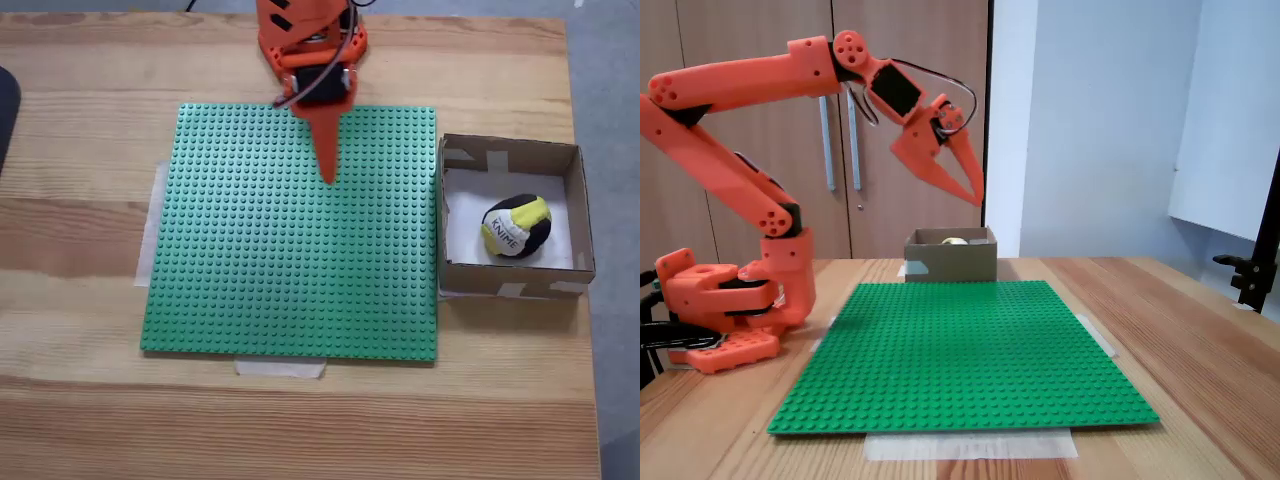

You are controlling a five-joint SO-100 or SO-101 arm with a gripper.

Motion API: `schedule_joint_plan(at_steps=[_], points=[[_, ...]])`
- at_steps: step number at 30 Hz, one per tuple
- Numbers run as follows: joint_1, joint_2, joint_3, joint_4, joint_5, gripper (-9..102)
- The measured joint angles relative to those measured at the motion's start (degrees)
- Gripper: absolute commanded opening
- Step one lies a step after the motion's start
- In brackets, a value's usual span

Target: Pick the ball and put it in the box.

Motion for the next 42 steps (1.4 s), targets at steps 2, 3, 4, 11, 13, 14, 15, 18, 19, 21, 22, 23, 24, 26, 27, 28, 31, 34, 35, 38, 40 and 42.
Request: schedule_joint_plan(at_steps=[2,3,4,11,13,14,15,18,19,21,22,23,24,26,27,28,31,34,35,38,40,42], points=[[2.11,0.79,1.41,0.00,-0.09,-1],[2.72,1.23,1.93,0.00,-0.18,-1],[2.81,1.67,2.64,0.00,-0.18,-1],[5.10,5.36,7.12,-1.67,0.18,-1],[6.15,7.03,9.76,-2.55,0.62,-1],[6.24,7.82,11.51,-3.08,0.88,-1],[6.33,8.61,13.01,-3.52,0.97,-1],[7.47,11.78,17.58,-5.89,0.97,-1],[7.91,12.83,19.25,-6.50,0.97,-1],[7.91,14.50,21.88,-7.38,1.05,-1],[8.00,15.29,22.68,-7.73,1.05,-1],[8.35,16.08,23.73,-8.00,0.97,-1],[9.14,16.61,24.79,-8.44,0.97,-1],[9.14,17.49,26.46,-9.40,0.97,-1],[8.70,18.19,27.33,-9.84,0.97,-1],[8.96,18.98,28.21,-10.46,0.97,-1],[10.02,22.32,31.38,-11.87,1.05,-1],[9.67,25.84,34.19,-12.13,1.05,-1],[10.28,26.54,34.72,-12.13,1.05,-1],[10.20,28.04,36.83,-12.13,0.79,-1],[9.93,29.44,38.58,-12.13,0.62,-1],[10.20,31.29,40.43,-12.13,0.26,-1]])
